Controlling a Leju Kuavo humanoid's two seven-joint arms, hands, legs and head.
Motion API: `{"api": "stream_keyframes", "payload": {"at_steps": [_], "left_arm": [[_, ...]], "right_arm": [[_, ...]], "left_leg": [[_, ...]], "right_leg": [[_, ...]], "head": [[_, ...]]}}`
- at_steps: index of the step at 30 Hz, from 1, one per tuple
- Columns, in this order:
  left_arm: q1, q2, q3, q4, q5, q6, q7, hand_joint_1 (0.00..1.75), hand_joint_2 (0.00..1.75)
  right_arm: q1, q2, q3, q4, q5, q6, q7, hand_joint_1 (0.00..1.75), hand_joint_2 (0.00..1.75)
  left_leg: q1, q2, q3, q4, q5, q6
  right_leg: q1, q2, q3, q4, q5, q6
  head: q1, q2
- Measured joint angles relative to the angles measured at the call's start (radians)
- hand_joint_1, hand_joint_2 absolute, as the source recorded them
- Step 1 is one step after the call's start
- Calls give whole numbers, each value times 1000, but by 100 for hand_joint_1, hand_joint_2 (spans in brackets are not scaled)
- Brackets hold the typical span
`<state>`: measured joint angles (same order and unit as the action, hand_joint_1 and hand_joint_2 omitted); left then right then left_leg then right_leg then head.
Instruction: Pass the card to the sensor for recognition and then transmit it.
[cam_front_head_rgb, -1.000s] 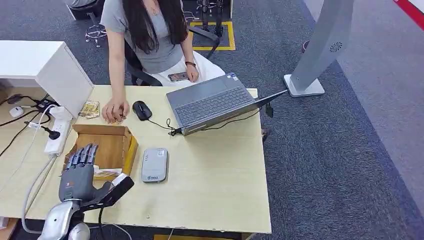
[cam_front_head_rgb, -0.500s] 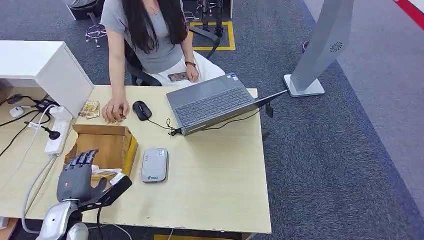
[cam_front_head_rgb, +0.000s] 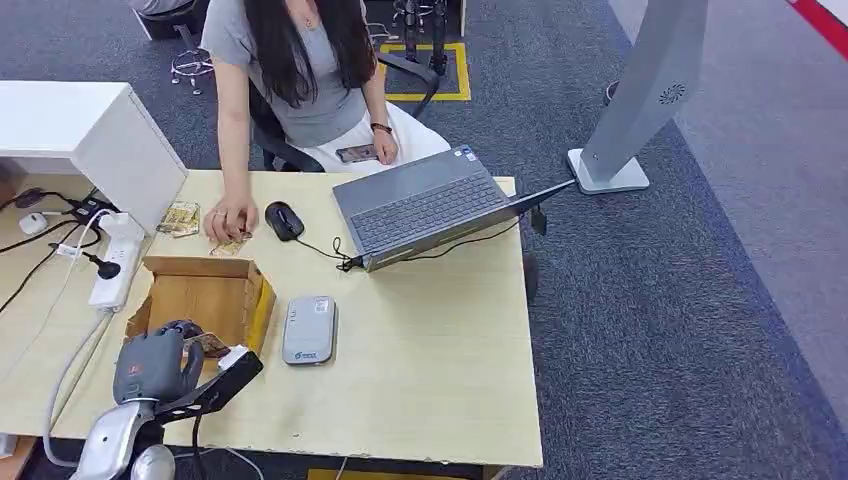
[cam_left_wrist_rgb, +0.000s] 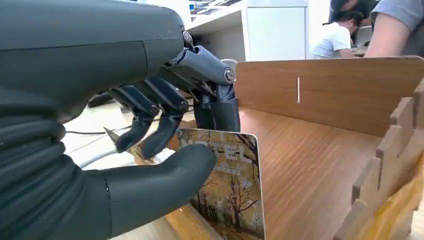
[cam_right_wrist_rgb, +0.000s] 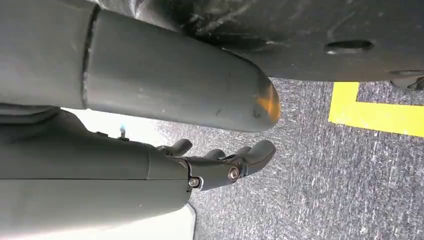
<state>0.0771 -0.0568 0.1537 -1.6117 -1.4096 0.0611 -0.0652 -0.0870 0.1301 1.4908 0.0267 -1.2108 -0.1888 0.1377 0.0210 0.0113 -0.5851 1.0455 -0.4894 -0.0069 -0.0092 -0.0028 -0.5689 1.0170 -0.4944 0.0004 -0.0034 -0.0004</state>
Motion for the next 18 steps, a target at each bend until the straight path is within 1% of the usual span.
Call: {"api": "stream_keyframes", "payload": {"at_steps": [3,9,18], "left_arm": [[0,1,1,1,9,-10,-9,175,175],[-11,5,2,6,18,-14,-9,175,175],[-90,6,3,12,10,-2,-11,175,175]], "right_arm": [[0,0,6,0,-3,0,0,0,0],[0,0,10,0,-5,0,-2,0,0],[-1,0,16,0,-14,1,-3,0,0]], "left_leg": [[0,0,0,0,0,0],[0,0,0,0,0,0],[0,0,0,0,0,0]], "right_leg": [[0,0,0,0,0,0],[0,0,0,0,0,0],[0,0,0,0,0,0]], "head": [[0,0],[0,0],[0,0]]}}
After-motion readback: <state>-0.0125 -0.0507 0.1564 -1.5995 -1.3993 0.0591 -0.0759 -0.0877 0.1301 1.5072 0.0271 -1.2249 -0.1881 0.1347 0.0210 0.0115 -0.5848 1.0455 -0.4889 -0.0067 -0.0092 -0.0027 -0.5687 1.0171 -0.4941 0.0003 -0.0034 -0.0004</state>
